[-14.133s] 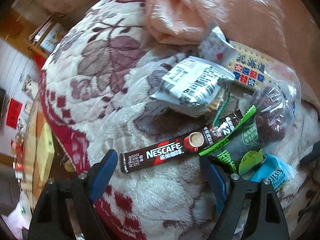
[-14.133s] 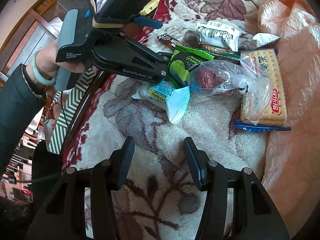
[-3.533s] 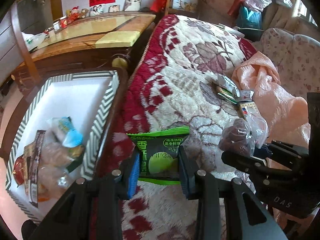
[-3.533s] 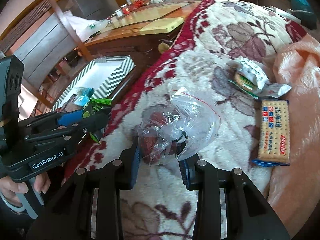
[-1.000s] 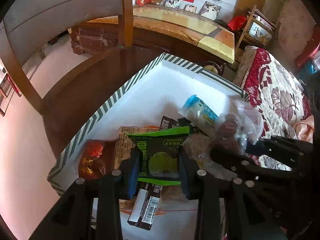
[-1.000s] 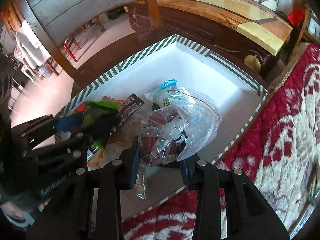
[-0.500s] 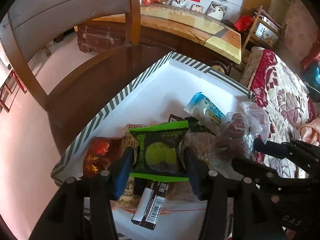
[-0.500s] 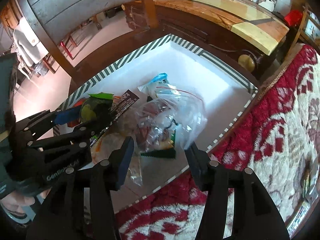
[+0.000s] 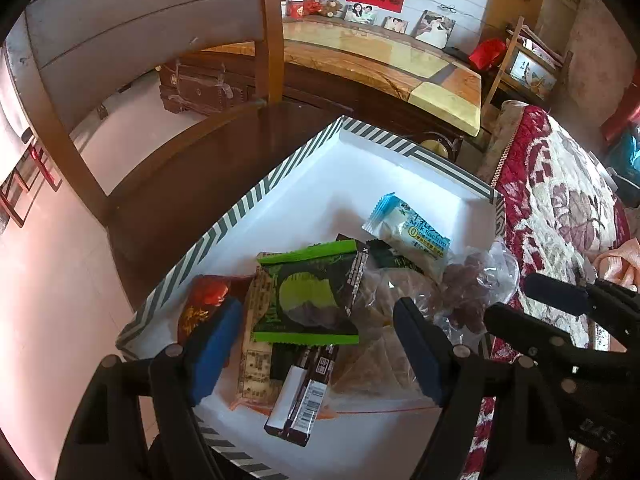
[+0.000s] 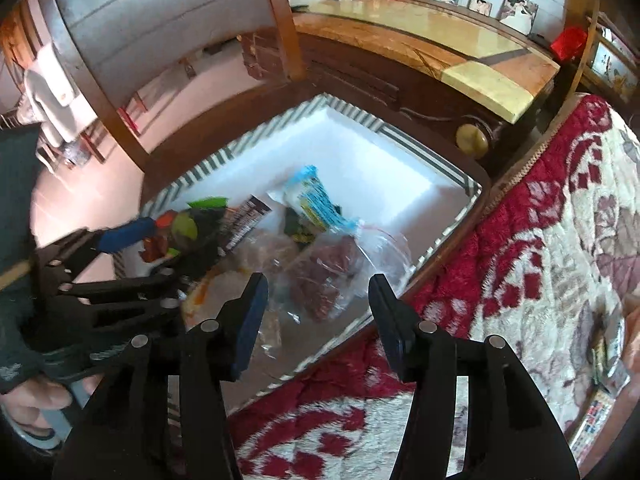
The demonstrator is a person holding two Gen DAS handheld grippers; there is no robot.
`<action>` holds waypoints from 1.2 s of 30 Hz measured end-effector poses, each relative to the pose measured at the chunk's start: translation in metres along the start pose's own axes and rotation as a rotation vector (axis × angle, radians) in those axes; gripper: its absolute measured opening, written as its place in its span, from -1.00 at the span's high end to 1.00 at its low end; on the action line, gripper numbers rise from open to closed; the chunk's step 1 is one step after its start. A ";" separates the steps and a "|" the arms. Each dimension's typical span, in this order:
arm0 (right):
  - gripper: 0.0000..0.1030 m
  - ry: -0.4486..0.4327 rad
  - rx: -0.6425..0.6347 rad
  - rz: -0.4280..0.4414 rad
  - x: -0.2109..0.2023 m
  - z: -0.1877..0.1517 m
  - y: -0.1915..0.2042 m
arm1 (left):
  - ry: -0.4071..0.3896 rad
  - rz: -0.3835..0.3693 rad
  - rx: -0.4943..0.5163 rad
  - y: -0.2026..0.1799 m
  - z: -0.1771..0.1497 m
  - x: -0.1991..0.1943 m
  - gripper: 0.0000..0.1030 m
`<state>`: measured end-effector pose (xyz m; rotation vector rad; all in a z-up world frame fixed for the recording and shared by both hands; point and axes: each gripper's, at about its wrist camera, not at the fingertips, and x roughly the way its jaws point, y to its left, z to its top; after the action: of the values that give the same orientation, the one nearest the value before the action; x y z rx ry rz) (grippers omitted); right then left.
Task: Organize snacks
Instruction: 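Open both tools and move them back over the snacks on the quilt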
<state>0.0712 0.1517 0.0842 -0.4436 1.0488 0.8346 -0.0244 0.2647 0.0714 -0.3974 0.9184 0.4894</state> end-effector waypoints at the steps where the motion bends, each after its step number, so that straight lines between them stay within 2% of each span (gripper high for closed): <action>1: -0.02 0.004 0.005 -0.007 0.000 -0.002 -0.002 | -0.003 0.002 0.002 0.000 0.000 -0.001 -0.55; 5: -0.02 0.015 0.056 0.023 -0.001 -0.010 -0.012 | -0.003 0.000 0.002 -0.001 -0.002 -0.002 -0.55; 10: -0.02 -0.009 0.062 0.024 -0.012 -0.026 -0.015 | -0.013 0.005 0.024 -0.010 -0.005 -0.008 -0.56; 13: -0.02 -0.022 0.075 0.032 -0.019 -0.037 -0.016 | -0.027 0.007 0.047 -0.019 -0.007 -0.014 -0.64; 26: -0.02 -0.039 0.182 -0.004 -0.044 -0.089 -0.054 | -0.053 -0.058 0.187 -0.086 -0.024 -0.035 -0.72; 36: -0.02 -0.029 0.275 -0.039 -0.057 -0.133 -0.090 | -0.027 -0.108 0.294 -0.137 -0.048 -0.040 -0.72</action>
<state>0.0513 -0.0166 0.0693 -0.2179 1.1063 0.6488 0.0004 0.1184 0.0942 -0.1710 0.9213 0.2545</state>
